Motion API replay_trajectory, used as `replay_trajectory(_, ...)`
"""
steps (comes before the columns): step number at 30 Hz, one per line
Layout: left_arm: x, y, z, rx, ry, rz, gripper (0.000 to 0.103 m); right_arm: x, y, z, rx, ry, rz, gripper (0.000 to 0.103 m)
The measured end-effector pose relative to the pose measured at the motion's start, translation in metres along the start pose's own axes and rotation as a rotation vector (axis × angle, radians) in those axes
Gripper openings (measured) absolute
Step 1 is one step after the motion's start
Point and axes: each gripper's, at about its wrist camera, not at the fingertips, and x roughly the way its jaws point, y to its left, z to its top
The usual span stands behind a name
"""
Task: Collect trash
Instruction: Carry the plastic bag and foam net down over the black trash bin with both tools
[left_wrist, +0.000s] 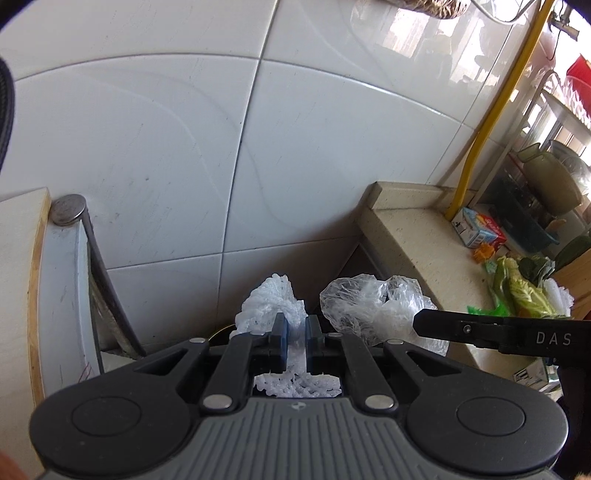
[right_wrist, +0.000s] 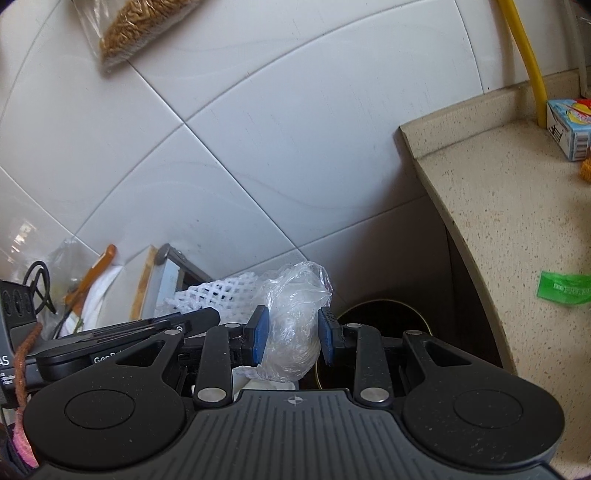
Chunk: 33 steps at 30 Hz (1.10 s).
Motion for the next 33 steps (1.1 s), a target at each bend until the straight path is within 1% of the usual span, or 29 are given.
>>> replay_trajectory(7, 0.004, 0.002, -0.005, 0.005, 0.014, 0.015, 0.007, 0.01, -0.003, -0.004, 0.007, 0.022, -0.019, 0.036)
replay_trajectory(17, 0.019, 0.002, -0.007, 0.005, 0.05, 0.032, 0.007, 0.025, -0.008, -0.007, 0.009, 0.057, -0.043, 0.036)
replay_trajectory(33, 0.044, -0.002, -0.005, 0.004, 0.098, 0.068, 0.007, 0.045, -0.021, -0.004, 0.018, 0.096, -0.067, 0.036)
